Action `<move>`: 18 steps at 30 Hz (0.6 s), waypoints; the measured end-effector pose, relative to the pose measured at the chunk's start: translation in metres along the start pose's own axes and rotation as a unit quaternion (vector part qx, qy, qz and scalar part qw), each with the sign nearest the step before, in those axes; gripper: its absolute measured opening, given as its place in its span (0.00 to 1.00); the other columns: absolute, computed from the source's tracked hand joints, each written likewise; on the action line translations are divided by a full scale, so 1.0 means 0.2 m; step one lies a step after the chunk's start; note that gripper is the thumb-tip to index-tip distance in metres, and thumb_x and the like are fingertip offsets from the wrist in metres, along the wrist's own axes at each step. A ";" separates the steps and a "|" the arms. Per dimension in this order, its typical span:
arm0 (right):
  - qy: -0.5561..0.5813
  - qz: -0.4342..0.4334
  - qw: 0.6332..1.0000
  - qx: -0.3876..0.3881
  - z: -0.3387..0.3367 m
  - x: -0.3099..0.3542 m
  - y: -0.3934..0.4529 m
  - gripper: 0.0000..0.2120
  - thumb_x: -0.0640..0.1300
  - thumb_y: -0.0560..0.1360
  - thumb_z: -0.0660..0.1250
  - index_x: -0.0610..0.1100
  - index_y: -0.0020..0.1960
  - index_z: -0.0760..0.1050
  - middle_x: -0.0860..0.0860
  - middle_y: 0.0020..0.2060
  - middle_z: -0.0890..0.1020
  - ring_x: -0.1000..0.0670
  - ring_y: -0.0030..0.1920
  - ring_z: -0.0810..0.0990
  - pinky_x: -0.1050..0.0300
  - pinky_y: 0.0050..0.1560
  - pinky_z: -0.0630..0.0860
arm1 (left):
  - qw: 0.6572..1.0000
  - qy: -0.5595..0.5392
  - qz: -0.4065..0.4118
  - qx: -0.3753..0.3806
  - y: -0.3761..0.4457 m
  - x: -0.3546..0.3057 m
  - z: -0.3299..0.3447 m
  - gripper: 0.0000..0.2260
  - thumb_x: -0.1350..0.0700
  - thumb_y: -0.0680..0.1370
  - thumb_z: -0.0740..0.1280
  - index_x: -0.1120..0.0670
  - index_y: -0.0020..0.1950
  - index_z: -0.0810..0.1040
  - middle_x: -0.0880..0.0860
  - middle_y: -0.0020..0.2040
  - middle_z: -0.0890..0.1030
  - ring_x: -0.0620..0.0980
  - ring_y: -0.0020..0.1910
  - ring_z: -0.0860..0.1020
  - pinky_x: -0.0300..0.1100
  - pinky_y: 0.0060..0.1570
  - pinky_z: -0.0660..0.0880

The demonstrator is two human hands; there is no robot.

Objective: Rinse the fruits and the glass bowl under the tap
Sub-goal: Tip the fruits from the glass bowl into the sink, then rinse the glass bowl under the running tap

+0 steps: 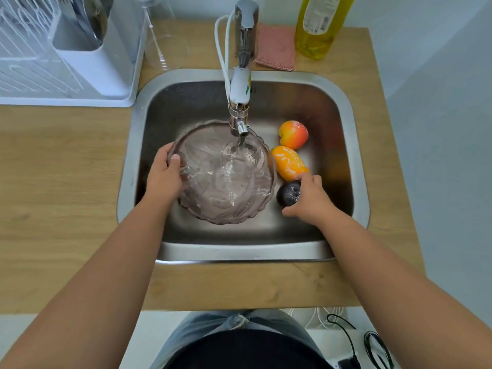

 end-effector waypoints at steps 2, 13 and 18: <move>-0.019 -0.013 1.000 0.011 0.02 0.02 0.01 0.41 0.42 0.62 0.79 0.43 0.68 0.62 0.43 0.65 0.61 0.41 0.59 0.74 0.56 0.59 0.70 | 0.999 -0.048 -0.022 -0.009 -0.05 0.00 -0.02 0.15 0.55 0.86 0.56 0.48 0.72 0.70 0.50 0.61 0.78 0.50 0.54 0.81 0.46 0.50 0.82; -0.120 -0.081 0.989 0.042 0.08 0.08 0.00 0.42 0.46 0.60 0.81 0.46 0.69 0.64 0.45 0.66 0.67 0.41 0.65 0.69 0.47 0.62 0.72 | 0.940 -0.323 -0.109 0.032 -0.22 0.03 -0.01 0.16 0.56 0.86 0.56 0.47 0.71 0.74 0.48 0.60 0.83 0.50 0.58 0.82 0.47 0.55 0.80; -0.073 -0.094 0.992 0.033 0.00 0.08 -0.06 0.46 0.49 0.60 0.81 0.51 0.72 0.62 0.46 0.67 0.65 0.42 0.67 0.65 0.47 0.66 0.68 | 0.925 -0.363 -0.111 0.023 -0.25 0.03 -0.02 0.16 0.55 0.87 0.52 0.46 0.71 0.73 0.50 0.65 0.81 0.51 0.62 0.81 0.51 0.60 0.78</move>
Point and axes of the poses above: each hand's wrist, its own y-axis towards the middle knuckle, its own z-axis out of the palm, x = y × z, the point moved 8 cm from there along y, towards the middle knuckle
